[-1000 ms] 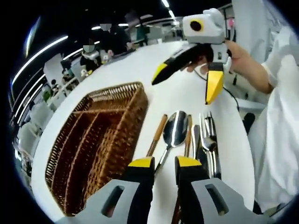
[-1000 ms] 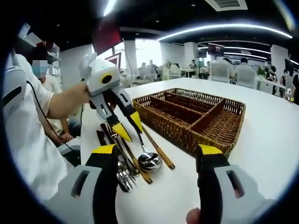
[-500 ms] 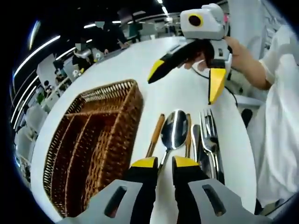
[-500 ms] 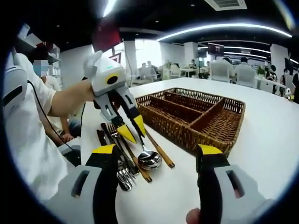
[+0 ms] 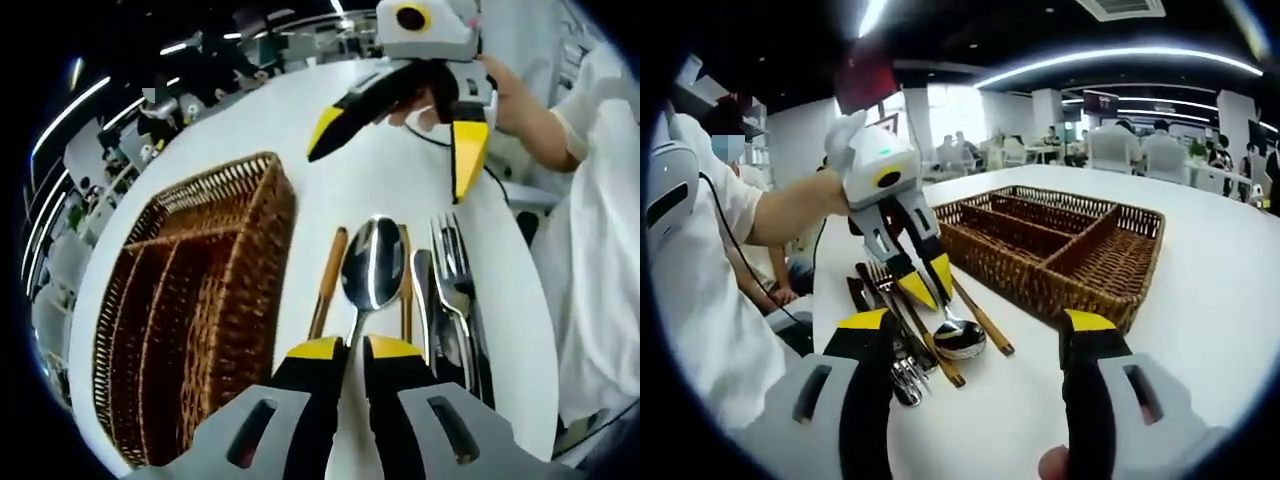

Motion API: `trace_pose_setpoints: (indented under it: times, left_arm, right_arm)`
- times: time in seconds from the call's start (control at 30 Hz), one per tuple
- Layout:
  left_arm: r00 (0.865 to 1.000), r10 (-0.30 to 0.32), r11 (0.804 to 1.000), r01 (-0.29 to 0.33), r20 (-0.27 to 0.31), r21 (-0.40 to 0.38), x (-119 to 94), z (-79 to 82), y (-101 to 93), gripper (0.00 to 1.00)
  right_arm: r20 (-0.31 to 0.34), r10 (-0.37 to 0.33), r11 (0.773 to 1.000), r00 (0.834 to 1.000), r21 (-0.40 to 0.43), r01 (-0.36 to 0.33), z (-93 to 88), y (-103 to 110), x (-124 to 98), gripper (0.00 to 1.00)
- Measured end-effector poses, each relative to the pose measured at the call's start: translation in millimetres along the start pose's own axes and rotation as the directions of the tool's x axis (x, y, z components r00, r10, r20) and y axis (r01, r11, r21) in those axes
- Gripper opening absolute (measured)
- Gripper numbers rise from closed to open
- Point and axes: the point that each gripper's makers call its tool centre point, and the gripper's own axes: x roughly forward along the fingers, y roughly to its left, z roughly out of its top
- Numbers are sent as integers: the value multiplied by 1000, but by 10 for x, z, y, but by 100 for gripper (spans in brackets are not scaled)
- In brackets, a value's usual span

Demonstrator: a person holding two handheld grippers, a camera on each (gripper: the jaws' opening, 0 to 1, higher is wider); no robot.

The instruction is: Arrange the knives, forks, and spoons in their matching storage slots by inserting each utensil handle-first until every utensil is classified and aligned in the correct compartment

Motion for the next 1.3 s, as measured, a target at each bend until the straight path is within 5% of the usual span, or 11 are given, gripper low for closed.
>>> trace_pose_setpoints:
  times: [1.3]
  left_arm:
    - [996,-55,998,58,-76,29,-7,-35,-35,2]
  right_arm:
    - [19,21,1000,1000,18,-22,-6,36,20,69]
